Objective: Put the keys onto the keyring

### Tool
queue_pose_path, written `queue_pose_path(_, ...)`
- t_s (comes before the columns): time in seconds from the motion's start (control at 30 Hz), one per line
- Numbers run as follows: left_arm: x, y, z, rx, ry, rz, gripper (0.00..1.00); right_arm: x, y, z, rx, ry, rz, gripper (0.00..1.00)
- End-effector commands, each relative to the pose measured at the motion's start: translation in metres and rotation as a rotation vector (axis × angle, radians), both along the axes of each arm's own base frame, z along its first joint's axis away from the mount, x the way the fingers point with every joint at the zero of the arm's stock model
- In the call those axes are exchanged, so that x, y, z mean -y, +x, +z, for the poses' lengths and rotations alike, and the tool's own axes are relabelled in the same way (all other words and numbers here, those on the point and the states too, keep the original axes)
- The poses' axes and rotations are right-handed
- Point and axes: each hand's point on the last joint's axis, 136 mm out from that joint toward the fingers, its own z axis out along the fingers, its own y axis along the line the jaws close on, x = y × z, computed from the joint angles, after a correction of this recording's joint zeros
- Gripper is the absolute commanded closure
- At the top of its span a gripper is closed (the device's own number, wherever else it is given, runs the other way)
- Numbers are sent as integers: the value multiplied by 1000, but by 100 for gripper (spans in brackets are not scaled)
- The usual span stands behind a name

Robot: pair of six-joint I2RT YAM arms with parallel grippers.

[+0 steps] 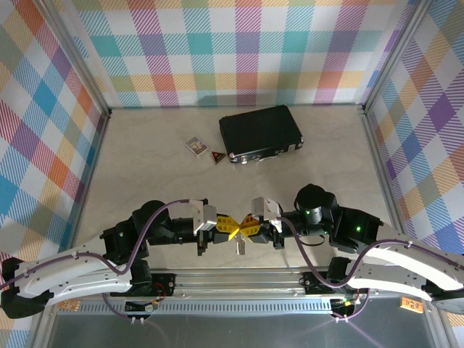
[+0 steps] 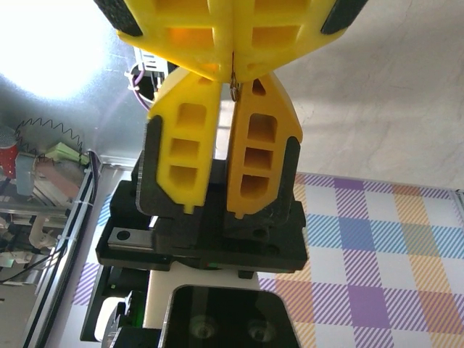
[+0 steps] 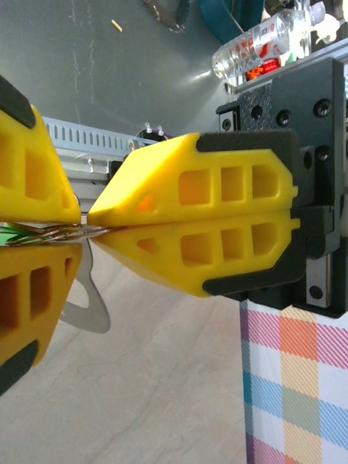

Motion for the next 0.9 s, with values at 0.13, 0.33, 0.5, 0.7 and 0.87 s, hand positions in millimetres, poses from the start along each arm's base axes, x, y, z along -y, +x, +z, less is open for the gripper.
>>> queue_pose_path(0.13, -1, -3, 9, 2, -33, -13, 100, 5, 0, 12, 50, 47, -9, 100)
queue_pose_path(0.33, -6, 9, -11, 17, 140, 56, 77, 6, 4, 10, 85, 0, -21, 100)
queue_pose_path(0.5, -9, 18, -26, 31, 244, 100, 76, 4, 14, 4, 112, -75, -53, 100)
queue_pose_path(0.7, -7, 24, -31, 42, 277, 120, 77, 2, 18, -2, 116, -136, -57, 100)
queue_pose_path(0.87, -5, 25, -32, 46, 289, 119, 78, -3, 20, -14, 92, -203, -46, 100)
